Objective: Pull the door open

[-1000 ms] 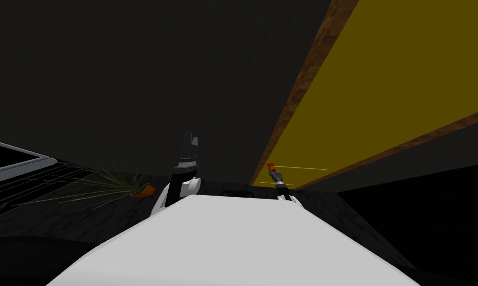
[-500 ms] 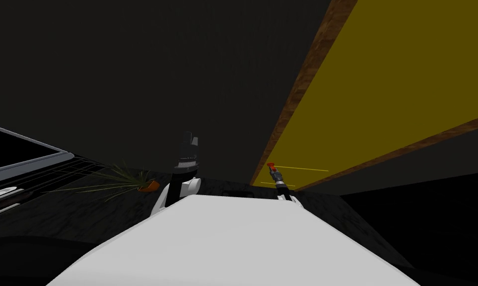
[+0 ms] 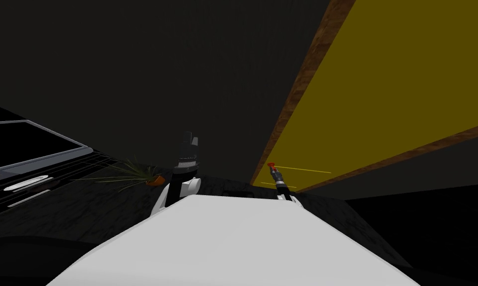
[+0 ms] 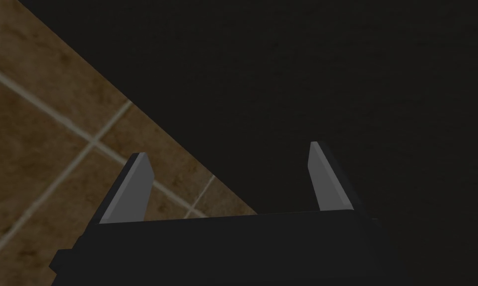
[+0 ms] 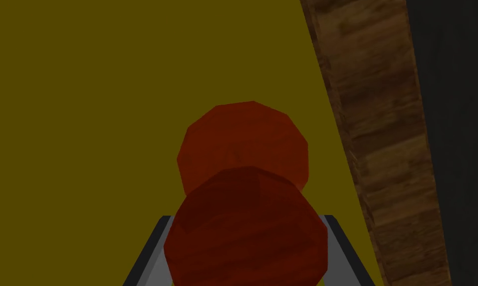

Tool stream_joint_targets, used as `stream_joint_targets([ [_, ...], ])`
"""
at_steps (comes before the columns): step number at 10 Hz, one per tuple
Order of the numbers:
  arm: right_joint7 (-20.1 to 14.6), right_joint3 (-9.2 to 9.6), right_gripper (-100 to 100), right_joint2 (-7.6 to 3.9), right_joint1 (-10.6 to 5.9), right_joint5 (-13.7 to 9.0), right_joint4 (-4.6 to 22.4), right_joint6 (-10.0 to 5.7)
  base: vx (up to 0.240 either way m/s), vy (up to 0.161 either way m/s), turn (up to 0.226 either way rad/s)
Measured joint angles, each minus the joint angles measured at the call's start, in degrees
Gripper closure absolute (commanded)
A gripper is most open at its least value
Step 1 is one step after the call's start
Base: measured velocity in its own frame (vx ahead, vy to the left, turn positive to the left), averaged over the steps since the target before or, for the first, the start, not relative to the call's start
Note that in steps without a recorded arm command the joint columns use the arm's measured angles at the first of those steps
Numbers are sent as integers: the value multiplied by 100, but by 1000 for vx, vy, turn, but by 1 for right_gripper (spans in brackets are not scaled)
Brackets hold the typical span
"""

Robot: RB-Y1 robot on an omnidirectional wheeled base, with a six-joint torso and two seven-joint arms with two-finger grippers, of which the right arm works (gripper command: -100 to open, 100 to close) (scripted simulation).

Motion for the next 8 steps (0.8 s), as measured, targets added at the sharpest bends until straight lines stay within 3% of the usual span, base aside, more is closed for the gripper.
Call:
stream_joint_targets([
  [8, -1092, 62, 100, -13, -16, -348, -8, 47, -37, -22, 58],
])
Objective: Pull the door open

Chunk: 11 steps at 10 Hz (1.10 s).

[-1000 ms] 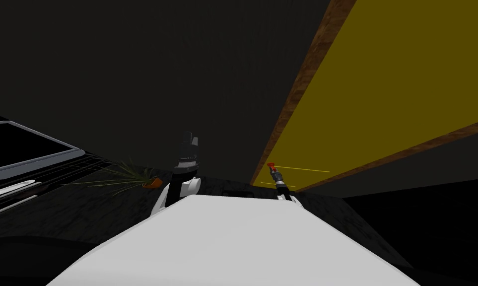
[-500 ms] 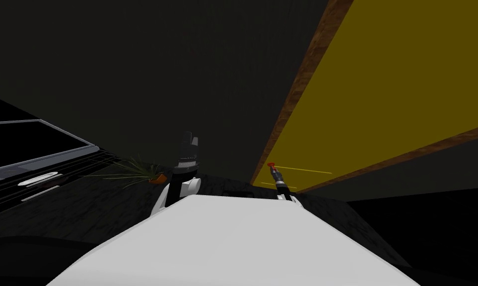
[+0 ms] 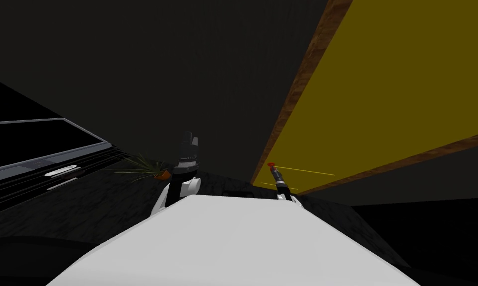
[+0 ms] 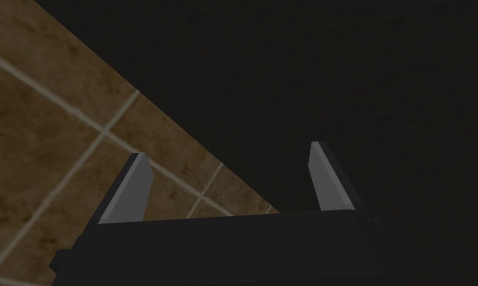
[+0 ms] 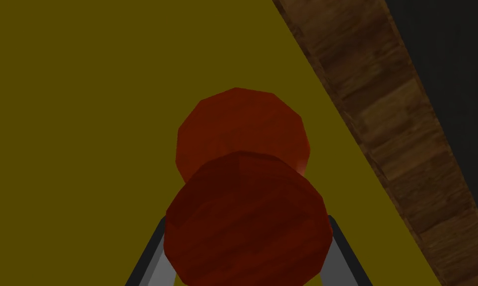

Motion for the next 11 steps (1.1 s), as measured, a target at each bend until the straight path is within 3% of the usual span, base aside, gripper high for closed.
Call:
stream_joint_targets([
  [11, -1523, 81, 100, -24, -1, -467, -27, 90, -36, -21, 59],
])
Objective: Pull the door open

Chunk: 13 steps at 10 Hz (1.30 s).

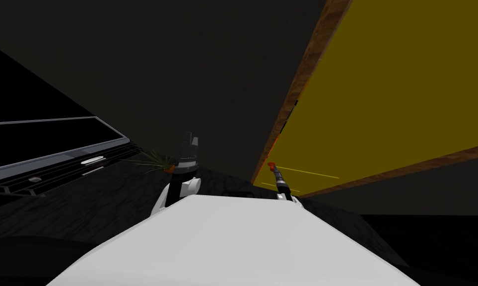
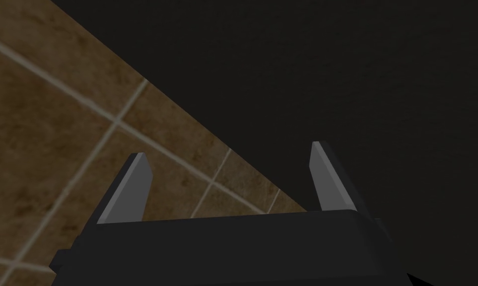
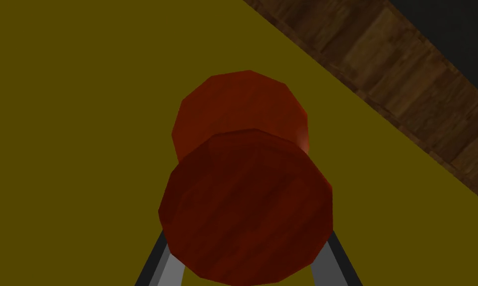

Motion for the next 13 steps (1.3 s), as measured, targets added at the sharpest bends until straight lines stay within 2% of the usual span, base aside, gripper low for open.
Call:
stream_joint_targets([
  [7, -923, 57, 100, -12, -47, -288, 89, 1, -34, -17, 50],
  [9, -1210, 74, 100, -9, 3, -367, -2, 69, -33, -18, 56],
  [10, -1316, 82, 100, 15, 72, -390, -138, 137, -28, -15, 47],
  [11, -1456, 91, 100, 16, 62, -437, -120, 147, -24, -11, 30],
  [13, -1700, 98, 100, -9, -31, -516, 65, 71, -42, -21, 91],
])
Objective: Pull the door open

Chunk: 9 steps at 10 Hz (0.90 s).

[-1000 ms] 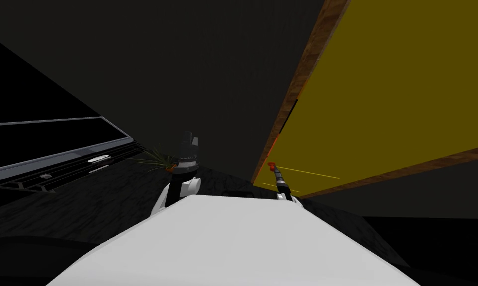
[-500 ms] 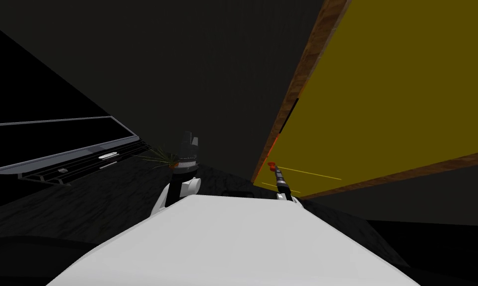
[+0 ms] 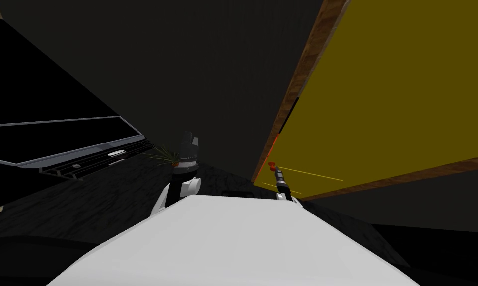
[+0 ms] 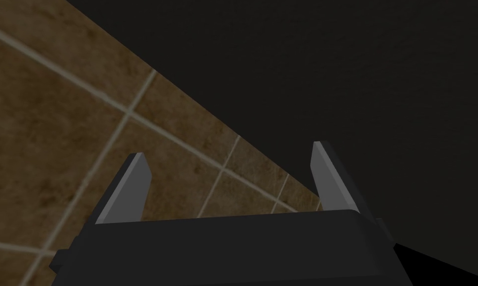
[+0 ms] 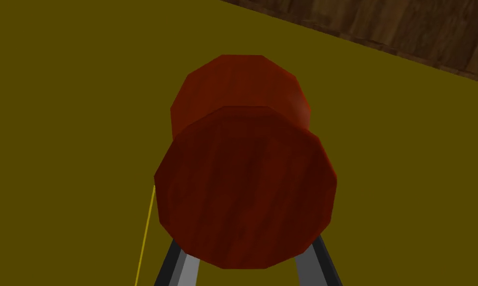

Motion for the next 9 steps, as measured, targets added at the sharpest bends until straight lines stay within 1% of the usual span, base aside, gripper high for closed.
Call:
stream_joint_targets([
  [2, -290, 22, 100, 3, -3, -99, 1, 15, -35, -21, 45],
  [3, -442, 38, 100, 13, 69, -147, -121, 79, -26, -13, 28],
  [4, -556, 44, 100, 22, 83, -173, -137, 93, -31, -14, 56],
  [5, -709, 56, 100, -1, 25, -222, -16, 53, -30, -11, 42],
  [7, -967, 72, 100, 1, 59, -297, -98, 116, -43, -15, 73],
  [8, -1134, 81, 100, -6, 47, -366, -45, 89, -41, -23, 43],
  [9, -1259, 90, 100, 9, 63, -398, -85, 114, -35, -15, 65],
])
